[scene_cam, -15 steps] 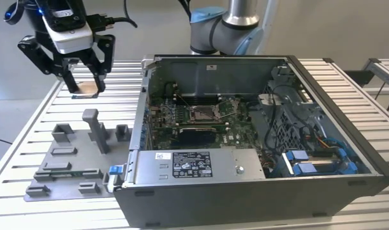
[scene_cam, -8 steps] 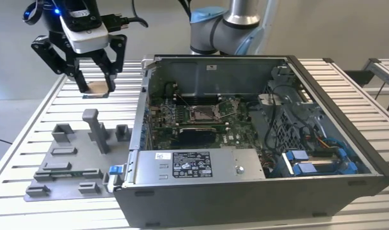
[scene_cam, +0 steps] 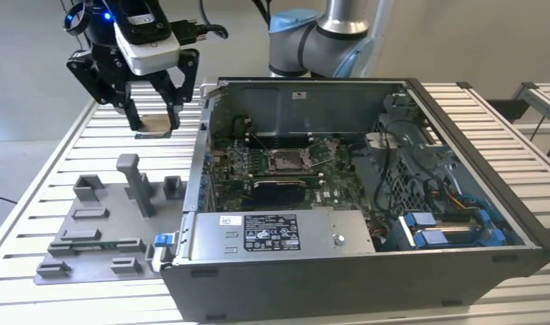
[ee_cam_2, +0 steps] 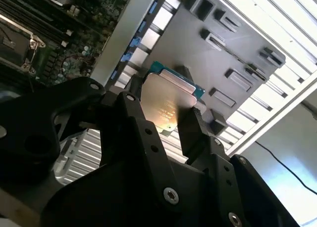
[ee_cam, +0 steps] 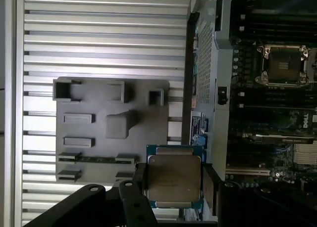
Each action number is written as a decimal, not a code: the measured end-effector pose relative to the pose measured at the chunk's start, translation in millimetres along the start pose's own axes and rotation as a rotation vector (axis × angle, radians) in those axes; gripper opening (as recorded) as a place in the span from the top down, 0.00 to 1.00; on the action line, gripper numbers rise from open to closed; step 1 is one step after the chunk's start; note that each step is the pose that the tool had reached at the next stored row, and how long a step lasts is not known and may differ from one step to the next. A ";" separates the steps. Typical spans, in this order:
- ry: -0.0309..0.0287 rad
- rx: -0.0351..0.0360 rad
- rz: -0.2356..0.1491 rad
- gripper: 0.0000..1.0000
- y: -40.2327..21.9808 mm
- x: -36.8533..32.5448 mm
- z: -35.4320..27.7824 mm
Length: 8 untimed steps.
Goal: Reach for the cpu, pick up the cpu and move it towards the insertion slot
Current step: 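Pick up the cpu and move it towards the insertion slot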
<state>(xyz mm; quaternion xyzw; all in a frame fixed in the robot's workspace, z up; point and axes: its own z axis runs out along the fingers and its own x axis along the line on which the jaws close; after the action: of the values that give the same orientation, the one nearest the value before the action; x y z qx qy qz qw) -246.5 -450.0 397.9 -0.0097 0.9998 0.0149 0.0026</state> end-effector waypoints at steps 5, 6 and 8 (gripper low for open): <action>-0.0001 0.0000 0.000 1.00 -0.3 -14.1 0.1; 0.0000 0.0000 0.000 1.00 -0.3 -16.7 0.1; 0.0000 0.0000 0.000 1.00 -0.5 -22.5 0.1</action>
<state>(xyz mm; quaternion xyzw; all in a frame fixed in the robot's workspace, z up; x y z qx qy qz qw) -224.0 -450.0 397.9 -0.0097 0.9998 0.0149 0.0026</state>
